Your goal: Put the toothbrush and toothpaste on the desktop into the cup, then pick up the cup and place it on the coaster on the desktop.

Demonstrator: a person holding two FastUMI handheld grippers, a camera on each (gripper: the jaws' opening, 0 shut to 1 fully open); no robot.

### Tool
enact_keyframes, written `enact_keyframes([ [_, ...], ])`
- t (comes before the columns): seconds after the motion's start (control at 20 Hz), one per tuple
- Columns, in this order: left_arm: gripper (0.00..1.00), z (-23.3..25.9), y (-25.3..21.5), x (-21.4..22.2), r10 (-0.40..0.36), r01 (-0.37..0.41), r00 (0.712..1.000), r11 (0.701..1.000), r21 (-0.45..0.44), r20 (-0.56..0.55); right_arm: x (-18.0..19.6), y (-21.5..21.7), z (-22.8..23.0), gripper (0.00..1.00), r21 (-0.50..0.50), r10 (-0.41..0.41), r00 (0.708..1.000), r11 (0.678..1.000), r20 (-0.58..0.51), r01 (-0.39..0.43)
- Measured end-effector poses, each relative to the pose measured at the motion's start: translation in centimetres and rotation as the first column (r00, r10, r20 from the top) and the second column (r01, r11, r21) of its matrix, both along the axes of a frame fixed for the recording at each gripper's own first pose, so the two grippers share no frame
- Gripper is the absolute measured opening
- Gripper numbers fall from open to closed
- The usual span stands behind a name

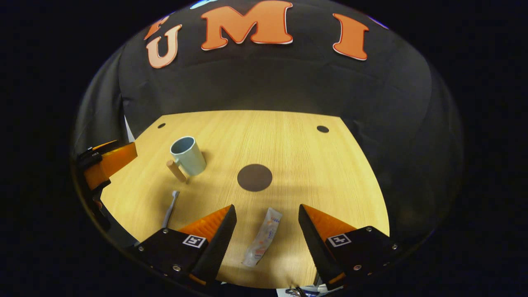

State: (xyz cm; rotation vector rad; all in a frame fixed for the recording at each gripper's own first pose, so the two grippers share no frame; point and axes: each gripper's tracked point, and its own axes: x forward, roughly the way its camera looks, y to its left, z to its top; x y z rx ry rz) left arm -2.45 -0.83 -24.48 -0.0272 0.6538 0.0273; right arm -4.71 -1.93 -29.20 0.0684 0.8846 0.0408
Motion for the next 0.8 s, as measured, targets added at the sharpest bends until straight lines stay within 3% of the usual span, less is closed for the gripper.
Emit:
enact_keyframes([
  [0.3,0.98,-4.9,-1.6,-2.5,-0.035,0.017,0.981,0.995,-0.097,-0.188,-1.5,-0.2,-3.0,0.88,-0.001,0.004,0.99,1.0,-0.143,-0.005],
  [0.35,0.99,-5.9,-1.7,-2.7,-0.039,0.016,0.975,0.994,-0.106,-0.218,-1.7,0.0,-3.4,0.83,-0.003,0.007,0.986,1.0,-0.166,-0.008],
  [0.4,0.99,-6.8,-1.8,-3.1,-0.041,0.014,0.969,0.994,-0.111,-0.243,-1.8,0.0,-3.8,0.88,-0.002,0.009,0.983,1.0,-0.185,-0.01],
  [0.5,0.99,-8.5,-1.8,-3.9,-0.044,0.009,0.954,0.993,-0.118,-0.296,-2.2,0.3,-5.3,0.88,-0.004,0.016,0.975,1.0,-0.223,-0.017],
  [0.8,0.98,-12.6,-1.9,-6.0,-0.045,-0.037,0.873,0.987,-0.157,-0.487,-3.2,0.7,-8.3,0.79,-0.007,0.035,0.943,0.999,-0.331,-0.039],
])
